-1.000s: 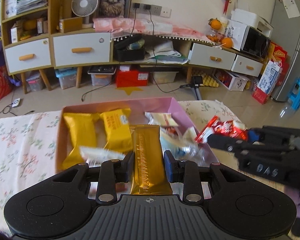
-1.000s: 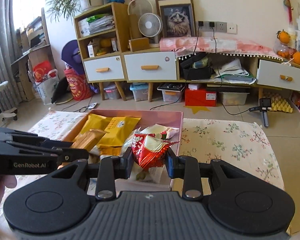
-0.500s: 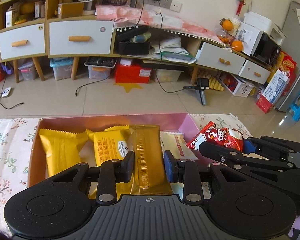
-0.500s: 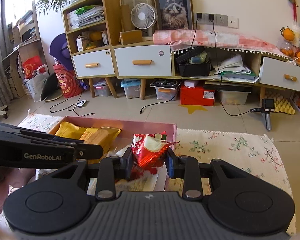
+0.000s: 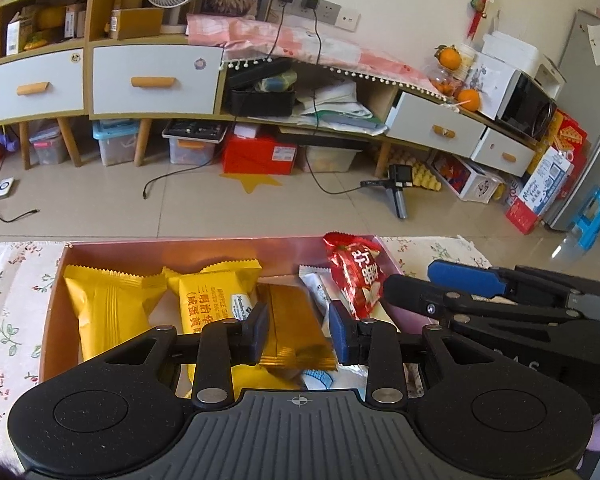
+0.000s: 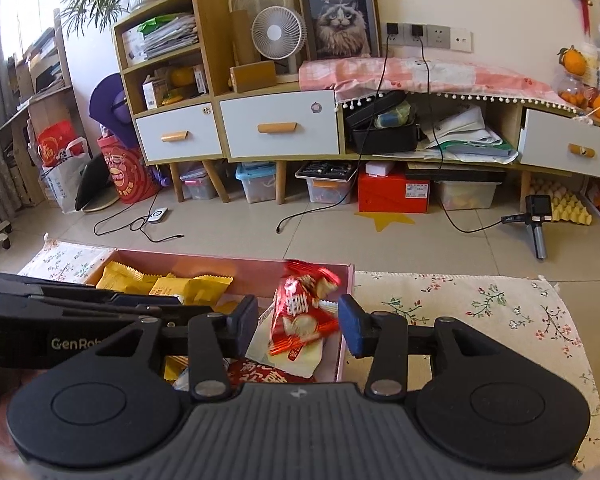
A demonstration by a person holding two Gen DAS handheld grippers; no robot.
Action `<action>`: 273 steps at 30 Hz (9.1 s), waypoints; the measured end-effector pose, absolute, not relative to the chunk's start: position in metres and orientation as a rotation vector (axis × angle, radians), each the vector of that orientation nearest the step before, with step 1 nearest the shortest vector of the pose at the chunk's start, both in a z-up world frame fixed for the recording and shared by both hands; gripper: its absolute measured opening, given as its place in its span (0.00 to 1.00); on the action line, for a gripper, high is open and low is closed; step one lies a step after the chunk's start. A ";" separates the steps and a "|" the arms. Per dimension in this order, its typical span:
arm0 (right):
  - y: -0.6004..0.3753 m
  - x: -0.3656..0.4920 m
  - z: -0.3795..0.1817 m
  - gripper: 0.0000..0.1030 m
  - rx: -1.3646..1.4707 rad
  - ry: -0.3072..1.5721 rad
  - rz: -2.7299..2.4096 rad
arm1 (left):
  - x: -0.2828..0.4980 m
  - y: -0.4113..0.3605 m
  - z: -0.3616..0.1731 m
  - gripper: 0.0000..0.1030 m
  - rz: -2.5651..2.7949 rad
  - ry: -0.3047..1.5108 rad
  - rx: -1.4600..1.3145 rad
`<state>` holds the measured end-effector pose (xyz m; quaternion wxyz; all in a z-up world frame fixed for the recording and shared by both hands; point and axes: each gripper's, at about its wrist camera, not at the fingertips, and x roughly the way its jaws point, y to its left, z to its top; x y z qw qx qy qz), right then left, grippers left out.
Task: Organize snacks
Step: 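Lower both snacks into the box and open both tools to release them, then withdraw both open tools toward the wafer pack and pink pastry bag, then grasp the wafer pack with the left tool while the right tool grasps the pink pastry bag, then carry both packs into the pink box and open both tools to release them, then withdraw both open tools from the box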
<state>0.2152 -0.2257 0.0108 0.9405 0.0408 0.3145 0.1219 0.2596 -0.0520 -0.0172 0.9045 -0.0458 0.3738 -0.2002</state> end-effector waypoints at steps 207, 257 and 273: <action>-0.154 0.140 0.026 0.29 -0.071 0.547 0.333 | 0.162 0.021 -0.007 0.31 -0.226 0.722 0.060; -0.171 0.091 0.040 0.85 -0.008 0.689 0.156 | 0.085 0.012 0.007 0.90 -0.159 0.836 0.004; -0.173 0.059 0.032 1.00 0.022 0.802 0.080 | 0.045 0.010 0.008 0.97 -0.082 0.865 0.006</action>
